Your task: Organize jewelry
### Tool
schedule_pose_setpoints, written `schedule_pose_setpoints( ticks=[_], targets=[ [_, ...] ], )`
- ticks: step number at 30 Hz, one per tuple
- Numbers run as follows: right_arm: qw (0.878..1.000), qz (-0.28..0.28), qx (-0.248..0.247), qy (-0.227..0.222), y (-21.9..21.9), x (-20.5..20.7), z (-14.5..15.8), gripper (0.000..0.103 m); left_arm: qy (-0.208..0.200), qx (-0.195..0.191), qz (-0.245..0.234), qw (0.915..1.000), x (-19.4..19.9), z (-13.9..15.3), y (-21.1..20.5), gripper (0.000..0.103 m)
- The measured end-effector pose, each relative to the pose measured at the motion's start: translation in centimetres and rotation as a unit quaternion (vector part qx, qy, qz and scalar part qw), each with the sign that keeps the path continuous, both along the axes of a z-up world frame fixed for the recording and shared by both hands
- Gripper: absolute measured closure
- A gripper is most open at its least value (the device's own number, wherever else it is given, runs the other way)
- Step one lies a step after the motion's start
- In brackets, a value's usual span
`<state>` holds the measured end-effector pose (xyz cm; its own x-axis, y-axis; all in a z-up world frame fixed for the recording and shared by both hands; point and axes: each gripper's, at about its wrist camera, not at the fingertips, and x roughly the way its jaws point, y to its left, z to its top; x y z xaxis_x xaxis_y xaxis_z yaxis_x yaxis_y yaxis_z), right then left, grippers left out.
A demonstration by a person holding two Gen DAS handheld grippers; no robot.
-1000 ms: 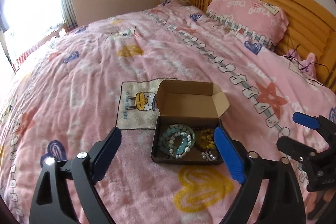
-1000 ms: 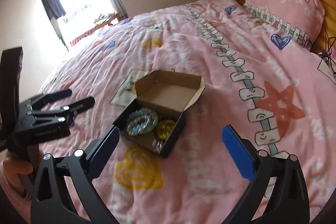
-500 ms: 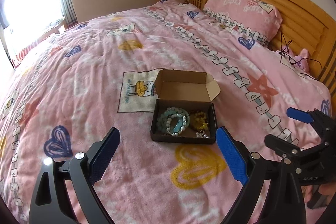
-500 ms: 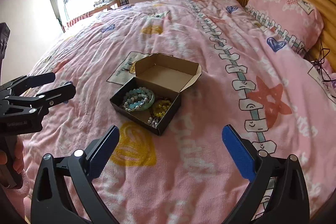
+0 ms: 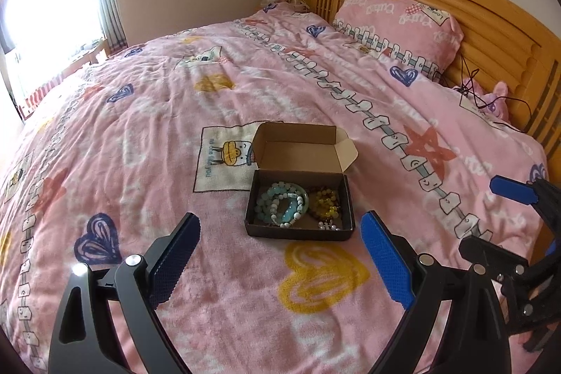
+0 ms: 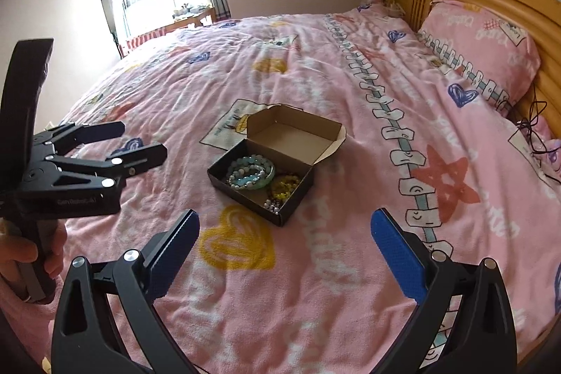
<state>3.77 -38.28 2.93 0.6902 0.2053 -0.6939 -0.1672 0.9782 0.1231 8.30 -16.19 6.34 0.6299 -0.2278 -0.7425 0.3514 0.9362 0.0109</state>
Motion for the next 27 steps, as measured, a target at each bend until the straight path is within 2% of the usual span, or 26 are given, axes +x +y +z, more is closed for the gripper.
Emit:
schedule_pose_setpoints(
  ticks=[8, 27],
  targets=[
    [1.000, -0.020, 0.007, 0.003, -1.3, 0.1, -0.1, 0.007, 0.000, 0.001, -0.004, 1.0000, -0.2, 0.3, -0.3, 0.012],
    [1.000, -0.026, 0.001, 0.005, -1.5, 0.1, -0.2, 0.007, -0.001, 0.002, -0.006, 1.0000, -0.7, 0.3, -0.8, 0.012]
  ],
)
